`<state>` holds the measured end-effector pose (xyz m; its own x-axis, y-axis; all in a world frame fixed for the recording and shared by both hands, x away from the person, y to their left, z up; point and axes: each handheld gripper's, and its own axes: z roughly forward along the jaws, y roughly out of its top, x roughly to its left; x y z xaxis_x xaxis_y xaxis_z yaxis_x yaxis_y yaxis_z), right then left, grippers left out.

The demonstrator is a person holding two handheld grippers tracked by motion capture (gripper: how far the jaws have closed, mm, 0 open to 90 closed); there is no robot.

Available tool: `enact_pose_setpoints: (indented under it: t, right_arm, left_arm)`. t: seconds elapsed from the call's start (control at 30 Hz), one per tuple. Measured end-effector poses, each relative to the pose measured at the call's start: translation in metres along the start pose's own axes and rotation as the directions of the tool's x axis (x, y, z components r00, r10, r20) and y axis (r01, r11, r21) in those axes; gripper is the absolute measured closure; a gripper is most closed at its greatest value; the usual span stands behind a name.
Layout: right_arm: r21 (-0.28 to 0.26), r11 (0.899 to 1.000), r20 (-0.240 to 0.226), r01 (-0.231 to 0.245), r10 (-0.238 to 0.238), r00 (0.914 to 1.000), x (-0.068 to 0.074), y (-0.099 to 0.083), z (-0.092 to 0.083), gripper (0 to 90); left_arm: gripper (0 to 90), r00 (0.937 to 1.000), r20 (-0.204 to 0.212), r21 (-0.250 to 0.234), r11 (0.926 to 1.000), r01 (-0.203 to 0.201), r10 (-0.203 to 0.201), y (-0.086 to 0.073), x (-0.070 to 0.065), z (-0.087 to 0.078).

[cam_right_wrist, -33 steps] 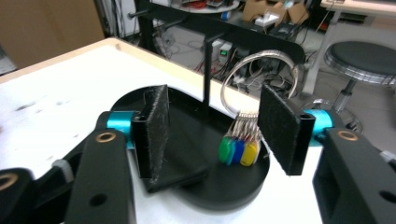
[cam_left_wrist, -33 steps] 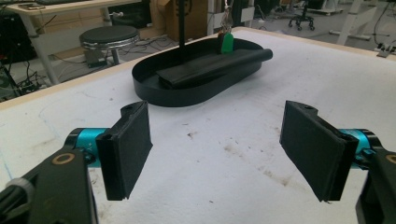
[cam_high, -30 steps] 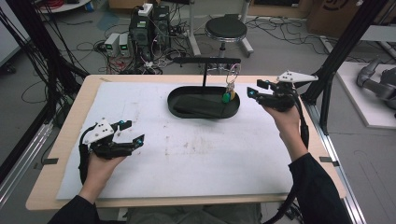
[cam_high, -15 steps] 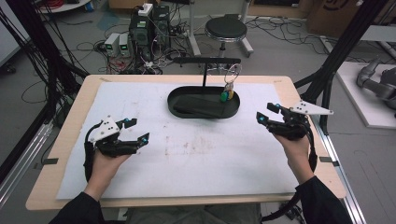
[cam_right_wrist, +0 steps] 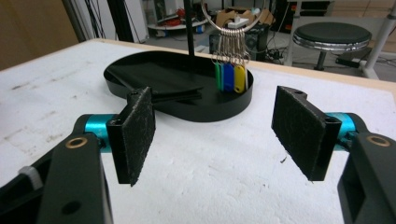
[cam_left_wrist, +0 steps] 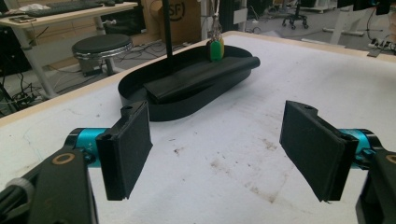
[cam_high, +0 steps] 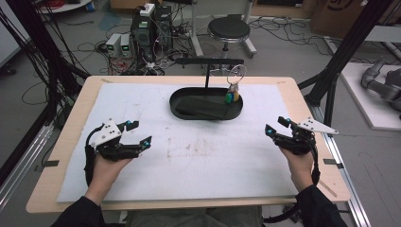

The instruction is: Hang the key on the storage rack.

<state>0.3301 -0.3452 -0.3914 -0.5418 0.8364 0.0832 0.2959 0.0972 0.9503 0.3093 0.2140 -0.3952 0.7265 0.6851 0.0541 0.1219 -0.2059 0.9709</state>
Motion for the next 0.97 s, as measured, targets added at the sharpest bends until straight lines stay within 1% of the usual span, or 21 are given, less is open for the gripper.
enact_pose_setpoints:
  t: [0.13, 0.2, 0.27, 0.37, 0.53, 0.97]
  right_arm:
    - [0.03, 0.999, -0.006, 0.011, -0.011, 0.9999, 0.002, -0.004, 0.004, 30.5]
    - [0.047, 0.999, -0.01, 0.026, -0.026, 0.9996, 0.0028, -0.0051, 0.0059, 30.1]
    - [0.058, 0.998, -0.009, 0.025, -0.025, 0.9997, 0.0042, -0.0054, 0.0067, 29.4]
    - [0.062, 0.998, -0.012, 0.033, -0.032, 0.9994, 0.0042, -0.0057, 0.0072, 29.0]
    - [0.065, 0.998, -0.008, 0.025, -0.024, 0.9997, 0.0029, -0.0062, 0.0069, 28.9]
    - [0.063, 0.998, -0.004, 0.03, -0.03, 0.9995, 0.001, -0.0063, 0.0062, 28.3]
  left_arm:
    - [24.7, 1.0, -0.004, -0.003, 1.0, 0.002, -0.002, 0.0005, 0.0005, -0.0004]
    - [24.7, 1.0, 0.001, -0.001, 1.0, 0.005, -0.005, -0.0002, 0.001, 0.0006]
    - [24.7, 1.0, 0.0, 0.002, 1.0, 0.006, -0.006, -0.0009, 0.001, 0.0021]
    - [24.7, 1.0, 0.003, 0.007, 1.0, 0.004, -0.004, -0.0013, 0.0013, 0.0035]
    - [24.7, 1.0, 0.006, 0.012, 0.9999, 0.004, -0.004, -0.002, 0.0017, 0.0048]
    - [24.7, 0.9999, 0.009, 0.012, 0.9999, 0.006, -0.007, -0.0025, 0.0023, 0.0059]
